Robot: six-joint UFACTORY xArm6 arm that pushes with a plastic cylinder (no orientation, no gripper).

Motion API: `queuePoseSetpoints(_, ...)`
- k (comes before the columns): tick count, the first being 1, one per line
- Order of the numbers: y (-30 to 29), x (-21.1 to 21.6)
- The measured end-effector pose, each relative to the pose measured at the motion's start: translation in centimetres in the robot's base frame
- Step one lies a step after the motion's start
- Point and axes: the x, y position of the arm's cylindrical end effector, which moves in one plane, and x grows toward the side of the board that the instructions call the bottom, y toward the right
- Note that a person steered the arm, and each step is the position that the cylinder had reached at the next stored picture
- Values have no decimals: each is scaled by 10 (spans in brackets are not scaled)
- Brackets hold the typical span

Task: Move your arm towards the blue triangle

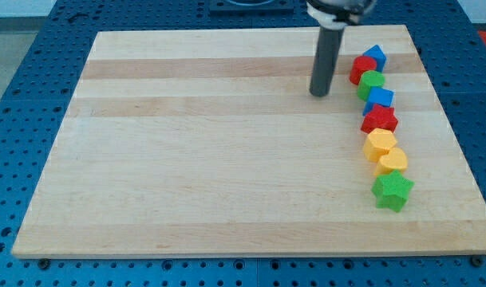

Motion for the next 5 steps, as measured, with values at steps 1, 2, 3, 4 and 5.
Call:
queuePoseSetpoints(1, -26, -59)
queuePoseSetpoints(2, -22, -107)
queuePoseSetpoints(3, 29, -128)
queuePoseSetpoints(4, 97, -117)
queuePoseSetpoints(5, 156, -91)
